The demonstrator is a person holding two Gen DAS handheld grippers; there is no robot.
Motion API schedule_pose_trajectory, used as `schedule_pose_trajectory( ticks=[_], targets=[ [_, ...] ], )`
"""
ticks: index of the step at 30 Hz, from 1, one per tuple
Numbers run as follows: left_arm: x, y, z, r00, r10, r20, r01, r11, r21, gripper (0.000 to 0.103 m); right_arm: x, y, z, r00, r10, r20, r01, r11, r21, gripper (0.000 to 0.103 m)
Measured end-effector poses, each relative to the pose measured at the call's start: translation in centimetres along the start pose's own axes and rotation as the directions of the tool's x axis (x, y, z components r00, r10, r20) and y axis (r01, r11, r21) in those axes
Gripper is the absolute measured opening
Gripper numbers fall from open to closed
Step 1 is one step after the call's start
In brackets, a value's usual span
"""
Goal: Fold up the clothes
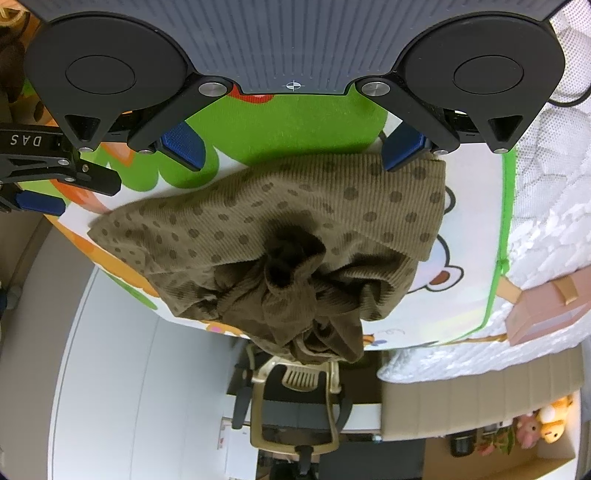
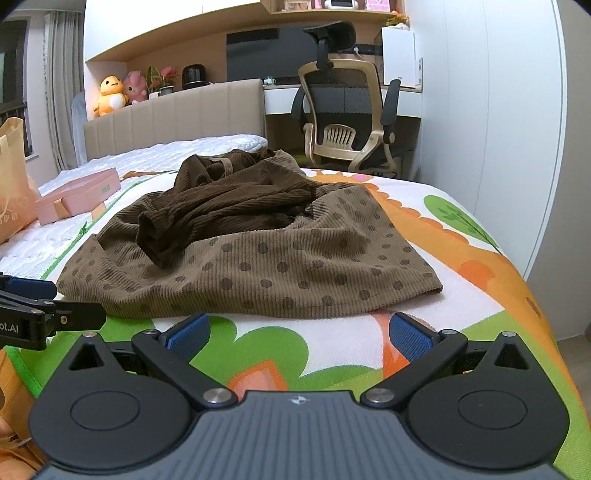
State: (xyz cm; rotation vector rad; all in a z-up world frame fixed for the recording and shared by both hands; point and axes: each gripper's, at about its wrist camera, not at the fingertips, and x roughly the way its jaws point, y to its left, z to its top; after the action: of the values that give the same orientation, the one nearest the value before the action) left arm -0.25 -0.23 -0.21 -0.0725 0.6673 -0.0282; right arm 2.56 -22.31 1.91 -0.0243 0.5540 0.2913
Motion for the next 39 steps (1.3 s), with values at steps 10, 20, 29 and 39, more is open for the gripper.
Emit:
schedule_pose_trajectory(
  ticks=[10, 20, 29, 39],
  targets=[
    [0.03, -0.04, -0.09, 1.000, -0.002, -0.006, 0.002, 1.000, -0.003, 0.103, 0.16, 0.00, -0.08, 1.000, 0.000, -0.009, 0.000, 1.000, 0.002, 0.103],
    [0.08, -0.01, -0.18, 1.000, -0.006, -0.011, 0.006, 1.000, -0.006, 0.103, 0.24, -0.01, -0.10, 1.000, 0.000, -0.015, 0.000, 1.000, 0.003, 0.103],
    [0.16, 0.03, -0.23, 1.000, -0.009, -0.017, 0.008, 1.000, -0.010, 0.103, 0.37, -0.05, -0.18, 1.000, 0.000, -0.019, 0.000, 1.000, 0.004, 0.103],
    [0.17, 0.06, -0.26, 1.000, -0.009, -0.016, 0.008, 1.000, -0.011, 0.103, 0.36, -0.04, -0.22, 1.000, 0.001, -0.021, -0.001, 1.000, 0.002, 0.103]
  ],
)
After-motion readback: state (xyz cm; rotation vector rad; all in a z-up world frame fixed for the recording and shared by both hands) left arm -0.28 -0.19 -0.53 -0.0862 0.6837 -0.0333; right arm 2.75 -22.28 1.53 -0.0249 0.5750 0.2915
